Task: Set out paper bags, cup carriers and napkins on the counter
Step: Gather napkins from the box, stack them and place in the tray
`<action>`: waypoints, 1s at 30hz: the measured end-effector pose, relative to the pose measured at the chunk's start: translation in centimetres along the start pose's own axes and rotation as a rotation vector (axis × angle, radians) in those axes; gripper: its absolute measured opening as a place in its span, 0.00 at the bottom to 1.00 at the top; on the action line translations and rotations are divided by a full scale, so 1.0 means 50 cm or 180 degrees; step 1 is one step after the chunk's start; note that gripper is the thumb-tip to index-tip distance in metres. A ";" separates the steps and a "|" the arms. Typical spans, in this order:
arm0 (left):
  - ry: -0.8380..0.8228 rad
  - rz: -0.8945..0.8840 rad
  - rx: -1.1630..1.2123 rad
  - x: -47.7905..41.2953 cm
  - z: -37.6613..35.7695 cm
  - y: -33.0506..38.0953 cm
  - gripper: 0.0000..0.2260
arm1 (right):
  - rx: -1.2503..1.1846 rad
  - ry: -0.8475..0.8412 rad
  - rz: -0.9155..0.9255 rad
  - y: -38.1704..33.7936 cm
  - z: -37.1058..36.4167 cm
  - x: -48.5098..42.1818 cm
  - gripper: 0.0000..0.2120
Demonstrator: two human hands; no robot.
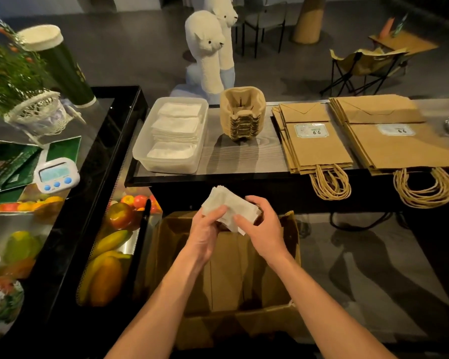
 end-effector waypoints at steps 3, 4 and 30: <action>-0.0109 -0.0390 -0.0380 -0.009 -0.032 0.053 0.28 | 0.0112 0.0011 0.0362 -0.055 0.017 -0.027 0.22; -0.0096 -0.0543 -0.0571 -0.012 -0.043 0.072 0.28 | 0.0202 0.0010 0.0477 -0.073 0.023 -0.038 0.21; 0.0077 -0.1440 -0.1804 -0.174 -0.170 0.213 0.18 | 0.0817 -0.0056 0.1030 -0.136 0.037 -0.289 0.31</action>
Point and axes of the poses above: each hand's wrist, its own x-axis away from the middle knuckle, its own z-axis out of the back of the hand, y = z × x, the point moved 7 cm from there along -x, towards the middle knuckle, and after that the axes turned 7 degrees about y, right-handed, at the moved point
